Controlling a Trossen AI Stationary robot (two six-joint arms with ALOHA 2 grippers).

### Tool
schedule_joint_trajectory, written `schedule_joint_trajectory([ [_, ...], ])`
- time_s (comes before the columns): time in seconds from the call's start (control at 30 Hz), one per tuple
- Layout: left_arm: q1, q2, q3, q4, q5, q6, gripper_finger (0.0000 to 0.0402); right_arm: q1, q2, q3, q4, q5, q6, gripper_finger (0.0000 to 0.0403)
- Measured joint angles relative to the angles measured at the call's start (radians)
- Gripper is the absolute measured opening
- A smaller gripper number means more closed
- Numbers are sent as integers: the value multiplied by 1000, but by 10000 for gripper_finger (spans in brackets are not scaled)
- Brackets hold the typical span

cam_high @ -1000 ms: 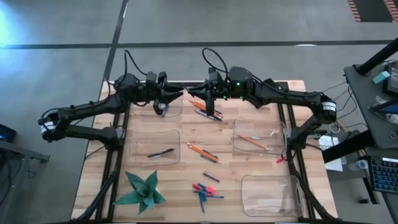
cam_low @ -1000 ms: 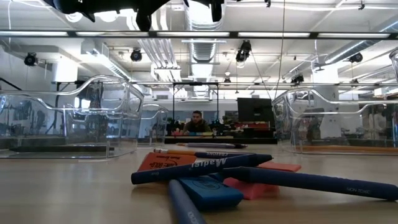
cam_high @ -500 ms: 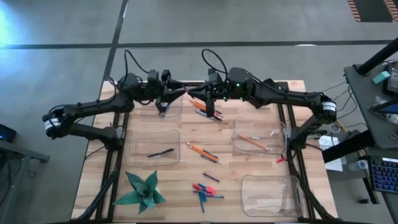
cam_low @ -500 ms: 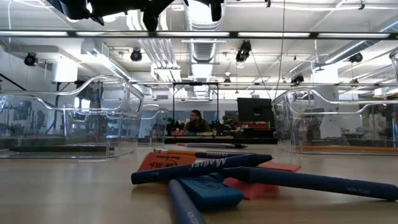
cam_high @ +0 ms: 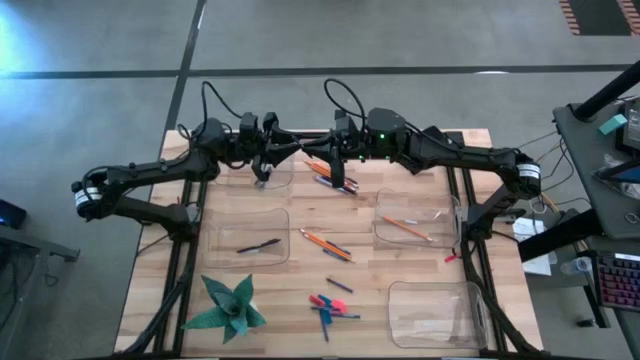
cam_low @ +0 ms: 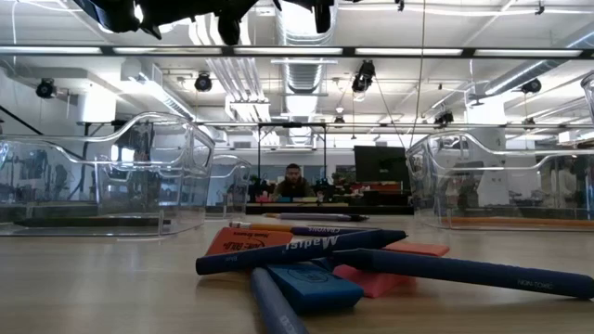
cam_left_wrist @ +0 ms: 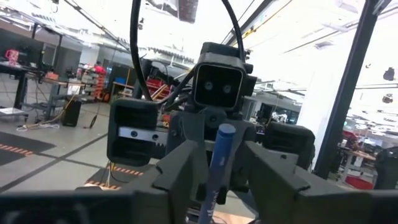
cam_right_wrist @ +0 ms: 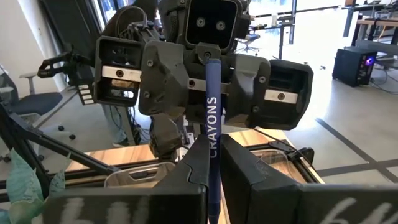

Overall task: Sort crayons/erasers/pens/pencils in bins
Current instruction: Put the blue crayon into the top transparent bin

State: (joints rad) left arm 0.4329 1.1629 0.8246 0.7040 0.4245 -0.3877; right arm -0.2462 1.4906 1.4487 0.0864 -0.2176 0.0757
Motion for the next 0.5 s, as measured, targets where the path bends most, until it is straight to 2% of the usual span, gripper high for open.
schedule_joint_trajectory([
  [0.27,-1,0,0,-4,0,11,20,0,0,0,-4,0,-4,13],
  [0.33,-1,0,0,-4,5,12,12,0,0,0,-6,0,-2,13],
  [0.5,-1,0,0,-5,12,11,20,0,0,0,-6,-1,9,20],
])
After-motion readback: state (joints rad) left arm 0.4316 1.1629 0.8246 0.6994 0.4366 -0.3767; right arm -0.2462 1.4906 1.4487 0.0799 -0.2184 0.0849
